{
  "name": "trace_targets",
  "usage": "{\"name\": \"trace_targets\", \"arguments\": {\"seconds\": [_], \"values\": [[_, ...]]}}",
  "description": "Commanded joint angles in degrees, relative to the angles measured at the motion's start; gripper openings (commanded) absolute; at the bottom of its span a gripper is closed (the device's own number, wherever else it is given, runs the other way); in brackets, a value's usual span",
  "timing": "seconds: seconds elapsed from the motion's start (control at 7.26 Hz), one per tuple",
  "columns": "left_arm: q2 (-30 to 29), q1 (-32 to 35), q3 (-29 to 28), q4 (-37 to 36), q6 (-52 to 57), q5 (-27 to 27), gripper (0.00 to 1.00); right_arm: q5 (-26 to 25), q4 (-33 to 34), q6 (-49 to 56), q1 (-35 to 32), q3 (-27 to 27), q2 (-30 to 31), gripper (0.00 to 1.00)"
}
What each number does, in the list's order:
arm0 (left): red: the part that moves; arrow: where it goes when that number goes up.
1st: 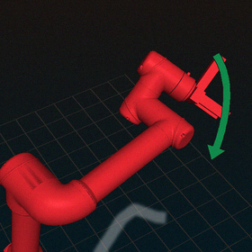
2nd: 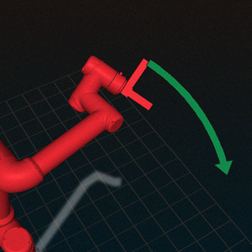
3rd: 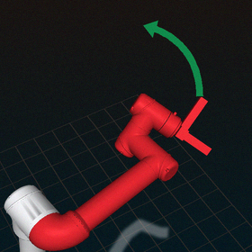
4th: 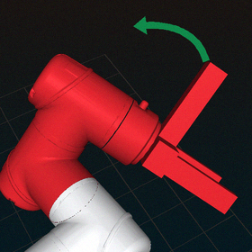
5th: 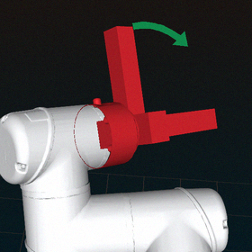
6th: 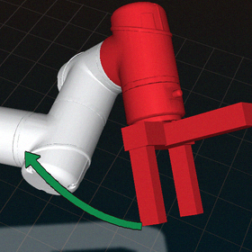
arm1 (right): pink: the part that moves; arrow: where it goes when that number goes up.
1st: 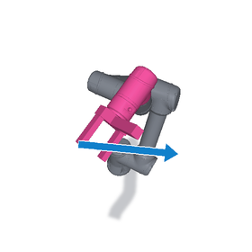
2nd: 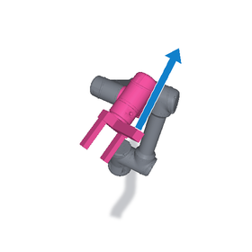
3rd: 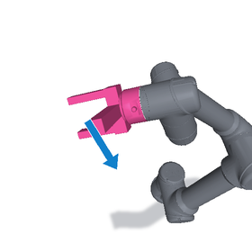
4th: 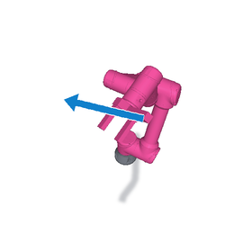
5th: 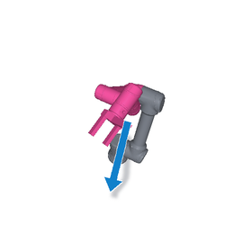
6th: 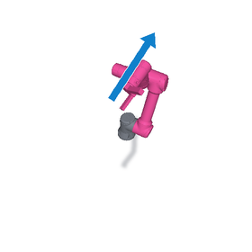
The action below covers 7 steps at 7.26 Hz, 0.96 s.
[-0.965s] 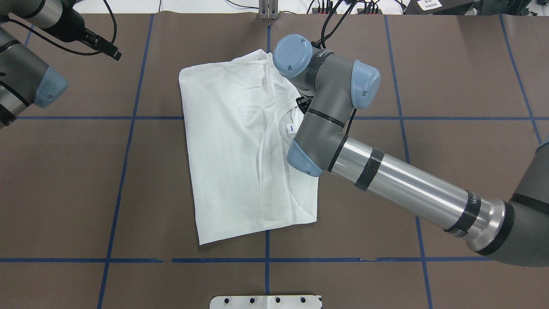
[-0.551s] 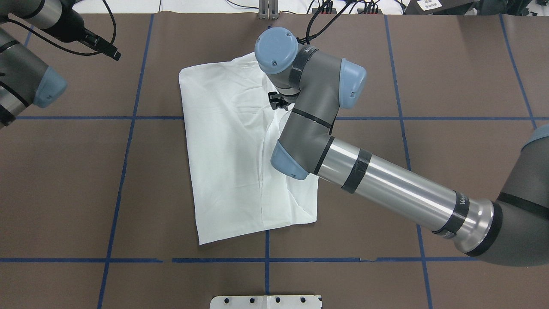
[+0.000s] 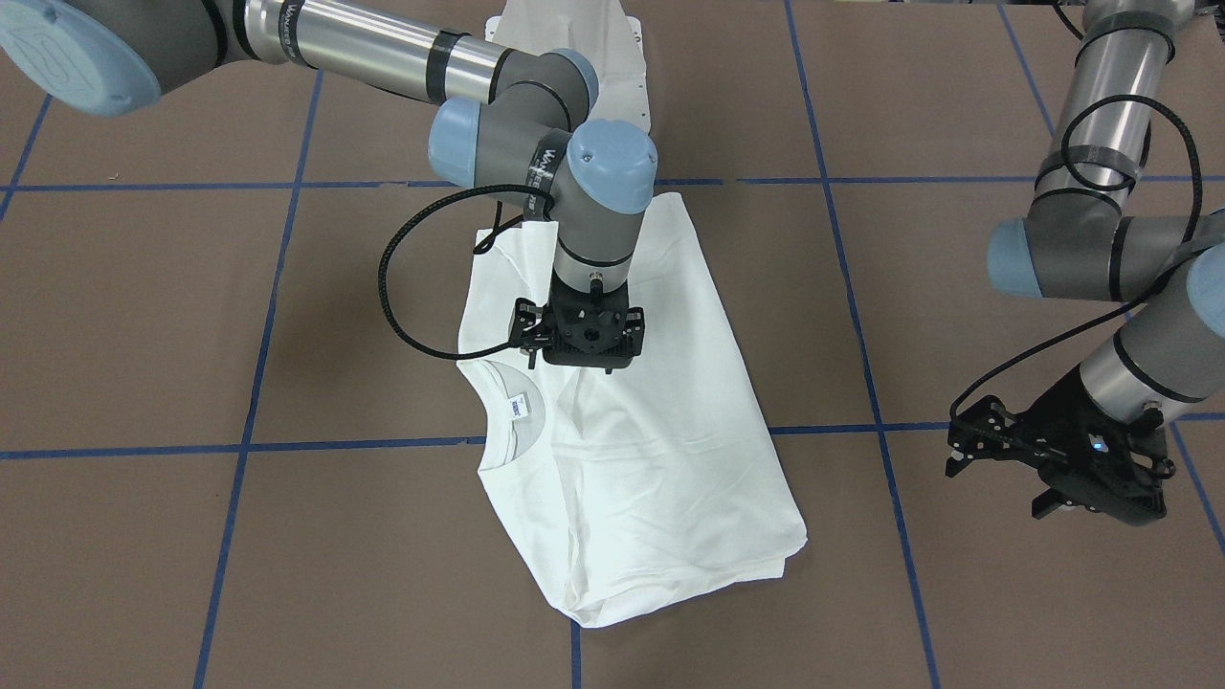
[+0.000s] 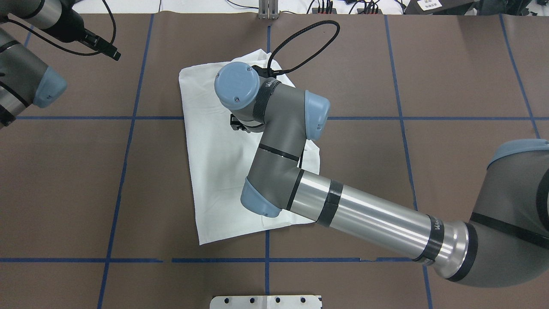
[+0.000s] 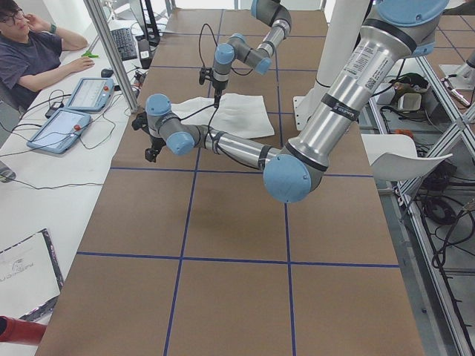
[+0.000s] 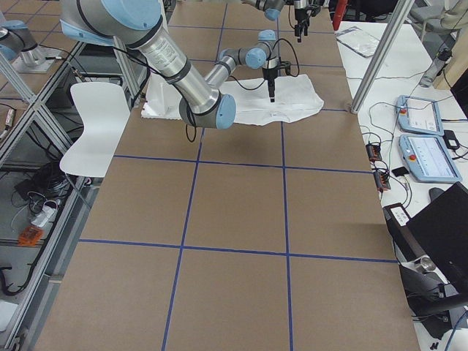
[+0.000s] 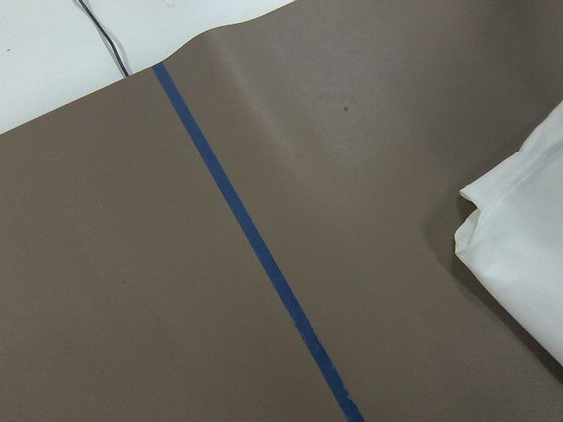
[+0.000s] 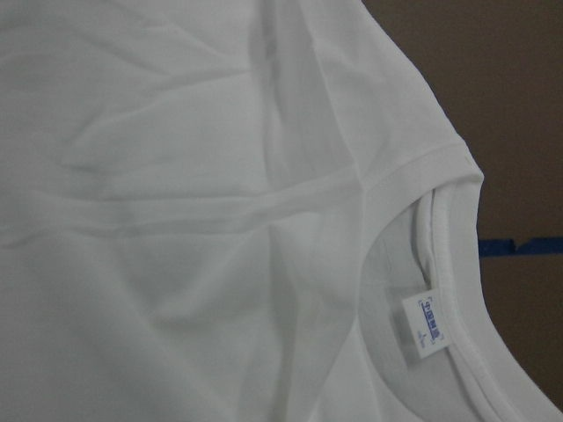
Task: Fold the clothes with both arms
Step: 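Grasp the shirt edge near the collar with the right gripper, then pull the grasped shirt edge toward the robot with the right gripper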
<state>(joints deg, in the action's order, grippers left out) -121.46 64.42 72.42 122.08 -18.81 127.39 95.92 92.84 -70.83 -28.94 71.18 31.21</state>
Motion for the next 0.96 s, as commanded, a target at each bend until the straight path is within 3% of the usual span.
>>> {"name": "trace_targets", "arguments": {"seconds": [0.0, 0.28, 0.41, 0.55, 0.83], "values": [[0.09, 0.00, 0.00, 0.00, 0.00, -0.03, 1.00, -2.48, -0.12, -2.47, 3.18, -1.04, -0.10, 0.87], [0.09, 0.00, 0.00, 0.18, 0.00, -0.03, 1.00, -3.64, 0.23, -1.51, 3.89, -2.01, -0.01, 0.45], [0.17, 0.00, 0.00, 0.18, 0.00, -0.03, 1.00, -4.25, 0.58, -1.33, 3.98, -2.01, 0.25, 0.29], [0.09, 0.00, 0.00, 0.18, 0.00, -0.03, 1.00, -4.34, 2.85, -0.98, 3.98, -1.84, -0.01, 0.00], [0.17, 0.00, 0.00, 0.18, 0.00, -0.03, 1.00, -6.26, 5.93, 2.86, 3.63, -1.14, 0.16, 0.00]]}}
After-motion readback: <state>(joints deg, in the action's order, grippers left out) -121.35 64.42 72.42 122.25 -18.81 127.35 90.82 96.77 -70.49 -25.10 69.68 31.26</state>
